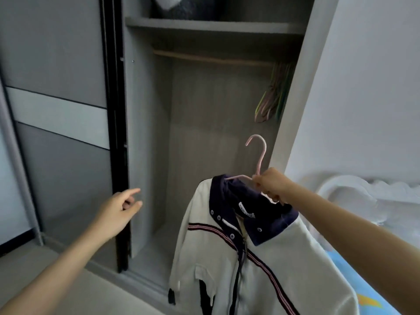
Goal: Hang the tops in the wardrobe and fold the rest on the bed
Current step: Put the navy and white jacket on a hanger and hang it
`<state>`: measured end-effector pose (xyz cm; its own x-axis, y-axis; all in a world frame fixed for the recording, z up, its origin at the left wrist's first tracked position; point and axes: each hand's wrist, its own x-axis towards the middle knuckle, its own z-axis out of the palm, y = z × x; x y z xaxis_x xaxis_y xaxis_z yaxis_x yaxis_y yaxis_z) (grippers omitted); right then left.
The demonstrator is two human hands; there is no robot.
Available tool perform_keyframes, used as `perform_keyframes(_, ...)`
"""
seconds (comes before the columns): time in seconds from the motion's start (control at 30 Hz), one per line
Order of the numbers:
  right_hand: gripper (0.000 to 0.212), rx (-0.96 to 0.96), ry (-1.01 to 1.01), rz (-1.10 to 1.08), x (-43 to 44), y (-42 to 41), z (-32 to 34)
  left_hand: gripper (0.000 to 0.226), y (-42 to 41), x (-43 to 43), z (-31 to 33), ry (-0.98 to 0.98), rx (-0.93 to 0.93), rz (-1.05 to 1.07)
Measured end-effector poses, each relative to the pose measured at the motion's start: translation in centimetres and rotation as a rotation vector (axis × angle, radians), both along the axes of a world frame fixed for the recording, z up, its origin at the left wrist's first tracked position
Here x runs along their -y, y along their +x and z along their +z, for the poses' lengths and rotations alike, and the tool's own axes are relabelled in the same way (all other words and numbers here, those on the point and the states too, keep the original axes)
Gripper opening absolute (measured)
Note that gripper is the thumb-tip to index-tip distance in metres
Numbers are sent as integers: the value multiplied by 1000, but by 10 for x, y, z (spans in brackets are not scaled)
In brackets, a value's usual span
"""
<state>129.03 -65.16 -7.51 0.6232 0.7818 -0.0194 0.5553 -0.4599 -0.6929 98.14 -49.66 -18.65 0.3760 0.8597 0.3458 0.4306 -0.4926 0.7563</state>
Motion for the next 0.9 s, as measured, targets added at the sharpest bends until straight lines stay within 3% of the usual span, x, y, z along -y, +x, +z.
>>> perform_keyframes(0.3,34,-601,122,91,-178,33,9,45,28,-129,41,41,-3,121)
perform_keyframes(0.43,30,-618,192,138,-245,38,21,47,42,-181,61,86,49,175)
perform_keyframes(0.57,20,-675,290,159,-294,34,31,49,45,-225,68,149,-14,221)
perform_keyframes(0.9,17,-746,509,60,-436,38,65,51,49,-376,113,523,-153,444)
